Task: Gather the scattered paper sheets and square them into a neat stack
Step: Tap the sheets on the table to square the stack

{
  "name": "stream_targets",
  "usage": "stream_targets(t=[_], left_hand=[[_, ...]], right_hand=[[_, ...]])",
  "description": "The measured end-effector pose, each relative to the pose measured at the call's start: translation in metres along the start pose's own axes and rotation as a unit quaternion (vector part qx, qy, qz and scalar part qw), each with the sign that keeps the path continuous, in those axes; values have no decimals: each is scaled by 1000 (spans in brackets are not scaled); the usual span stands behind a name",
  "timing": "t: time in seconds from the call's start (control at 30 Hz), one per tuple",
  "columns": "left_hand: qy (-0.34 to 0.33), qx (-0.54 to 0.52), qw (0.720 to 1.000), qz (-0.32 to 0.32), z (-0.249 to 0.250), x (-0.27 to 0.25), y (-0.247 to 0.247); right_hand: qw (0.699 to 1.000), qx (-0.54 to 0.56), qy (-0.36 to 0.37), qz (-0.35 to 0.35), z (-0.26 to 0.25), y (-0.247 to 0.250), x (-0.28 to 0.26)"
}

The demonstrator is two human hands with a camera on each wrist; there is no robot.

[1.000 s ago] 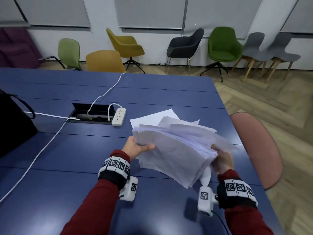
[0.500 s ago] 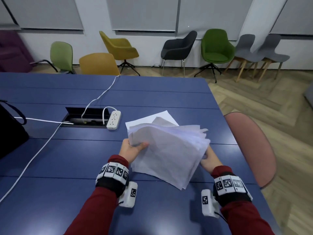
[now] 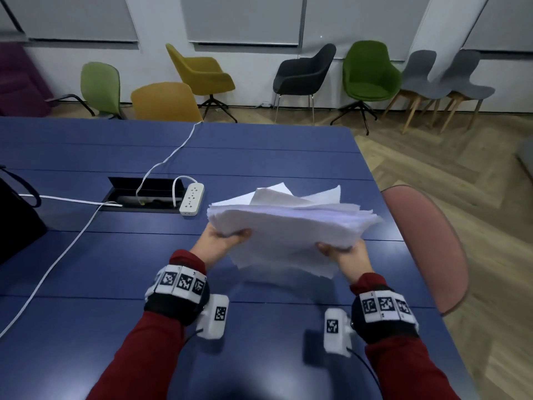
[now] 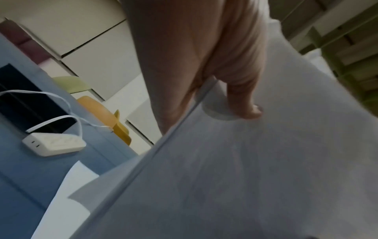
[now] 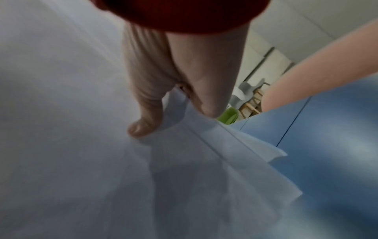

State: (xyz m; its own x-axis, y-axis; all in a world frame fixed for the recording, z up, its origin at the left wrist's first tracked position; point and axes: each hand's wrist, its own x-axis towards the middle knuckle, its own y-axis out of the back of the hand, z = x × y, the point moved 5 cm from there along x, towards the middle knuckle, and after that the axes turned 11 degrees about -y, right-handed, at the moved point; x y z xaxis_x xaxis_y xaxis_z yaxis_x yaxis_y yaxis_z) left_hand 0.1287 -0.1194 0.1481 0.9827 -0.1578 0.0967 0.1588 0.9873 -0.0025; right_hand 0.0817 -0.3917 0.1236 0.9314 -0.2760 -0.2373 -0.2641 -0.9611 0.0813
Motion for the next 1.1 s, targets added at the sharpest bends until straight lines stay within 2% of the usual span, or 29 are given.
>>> stream_targets(t=[0.13, 0.23, 0.33, 0.4, 0.43, 0.53, 0.6, 0.7, 0.8, 0.83, 0.87, 0.9, 0.93, 0.97, 1.0, 1.1], left_hand=[[56, 30, 991, -119, -14, -8, -2], [147, 72, 970, -178, -47, -26, -14], [211, 30, 968, -131, -75, -33, -17], [222, 133, 960, -110, -71, -33, -17], [219, 183, 953, -101, -69, -28, -16], [146, 103, 980, -88, -54, -5, -23], [130, 78, 985, -79, -53, 8, -24], [135, 107, 982, -73, -61, 25, -21], [139, 173, 973, -66, -80, 37, -12], [155, 220, 958, -98, -91, 39, -8], [177, 295, 925, -158, -107, 40, -5], [205, 394, 862, -245, -119, 36, -2], [212, 490, 783, -319, -131, 33, 2], [207, 558, 719, -360, -140, 32, 7], [192, 592, 685, -379, -144, 32, 10], [163, 613, 686, -356, -155, 34, 11]], right_hand=[[991, -88, 9, -101, -10, 1, -13], [981, -136, -73, -121, 23, -15, -16], [962, -209, -161, -63, 66, -10, -7], [947, -238, -213, 10, 88, 6, -2], [952, -197, -233, 30, 90, 9, 0], [965, -197, -174, 26, 57, -3, 8], [963, -245, -101, 53, 38, -8, 23], [943, -317, -90, 53, 24, -9, 30], [949, -297, -75, 78, 13, -5, 35], [949, -291, -84, 87, 17, -2, 39], [950, -286, -81, 97, 18, 1, 40], [951, -279, -91, 103, 22, 5, 42], [949, -280, -99, 108, 28, 10, 43], [945, -286, -111, 111, 33, 15, 42], [944, -289, -115, 113, 39, 19, 43], [943, -276, -139, 126, 52, 30, 35]])
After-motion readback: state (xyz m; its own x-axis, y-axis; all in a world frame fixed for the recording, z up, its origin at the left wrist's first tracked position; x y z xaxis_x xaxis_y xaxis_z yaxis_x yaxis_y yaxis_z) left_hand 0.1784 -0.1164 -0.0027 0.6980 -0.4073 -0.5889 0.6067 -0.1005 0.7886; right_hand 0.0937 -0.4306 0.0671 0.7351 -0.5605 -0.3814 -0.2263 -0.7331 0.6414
